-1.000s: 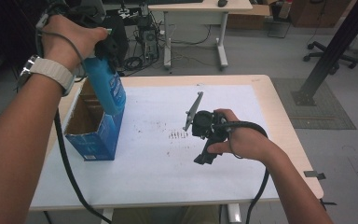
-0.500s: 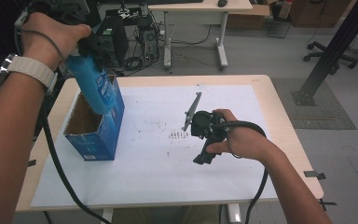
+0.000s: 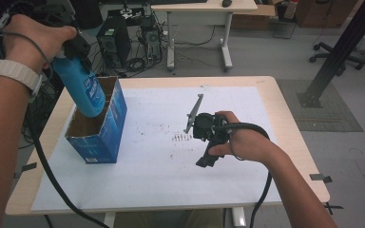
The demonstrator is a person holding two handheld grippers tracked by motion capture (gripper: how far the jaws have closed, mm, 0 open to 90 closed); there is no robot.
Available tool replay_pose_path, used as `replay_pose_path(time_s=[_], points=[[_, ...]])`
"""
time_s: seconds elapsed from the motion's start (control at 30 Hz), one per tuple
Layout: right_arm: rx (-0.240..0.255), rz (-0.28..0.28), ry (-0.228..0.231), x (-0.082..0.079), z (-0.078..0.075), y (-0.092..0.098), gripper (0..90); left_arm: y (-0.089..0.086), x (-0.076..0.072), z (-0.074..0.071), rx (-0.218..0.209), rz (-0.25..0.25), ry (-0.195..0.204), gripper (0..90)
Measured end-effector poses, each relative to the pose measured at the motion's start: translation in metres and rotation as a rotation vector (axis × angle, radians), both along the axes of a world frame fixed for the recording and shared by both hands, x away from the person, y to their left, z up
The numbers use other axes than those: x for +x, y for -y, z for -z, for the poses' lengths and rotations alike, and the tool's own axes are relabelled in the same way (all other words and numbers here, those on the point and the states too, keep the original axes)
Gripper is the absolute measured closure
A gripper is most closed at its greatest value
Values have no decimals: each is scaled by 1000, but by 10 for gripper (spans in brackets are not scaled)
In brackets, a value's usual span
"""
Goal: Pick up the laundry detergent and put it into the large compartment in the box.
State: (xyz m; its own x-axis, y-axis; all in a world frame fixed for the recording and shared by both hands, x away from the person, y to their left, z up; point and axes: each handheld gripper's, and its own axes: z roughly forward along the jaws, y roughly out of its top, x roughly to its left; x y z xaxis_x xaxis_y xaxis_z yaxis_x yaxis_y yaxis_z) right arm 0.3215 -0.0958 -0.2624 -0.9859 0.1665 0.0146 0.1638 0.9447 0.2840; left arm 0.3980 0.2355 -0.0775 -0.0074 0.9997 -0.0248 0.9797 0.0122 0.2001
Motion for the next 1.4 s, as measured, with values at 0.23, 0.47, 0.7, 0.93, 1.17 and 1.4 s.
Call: replay_pose_path(time_s=[0.23, 0.47, 0.7, 0.93, 1.17, 1.4], points=[[-1, -4, -3, 1, 1, -3, 99, -13, 1, 12, 15, -16, -4, 373], [-4, -9, -5, 2, 2, -5, 99, -20, 3, 22, 18, -23, -6, 373], [-4, -8, -9, 2, 3, -6, 99, -21, 6, 35, 19, -14, -15, 373], [-9, 0, -12, 3, 5, -5, 99, -21, 10, 46, 31, -6, -22, 373], [-13, -2, -14, 3, 5, -5, 99, -23, 12, 57, 27, -1, -29, 373], [-12, -3, -16, 4, 6, -7, 99, -24, 14, 71, 28, 7, -39, 373]])
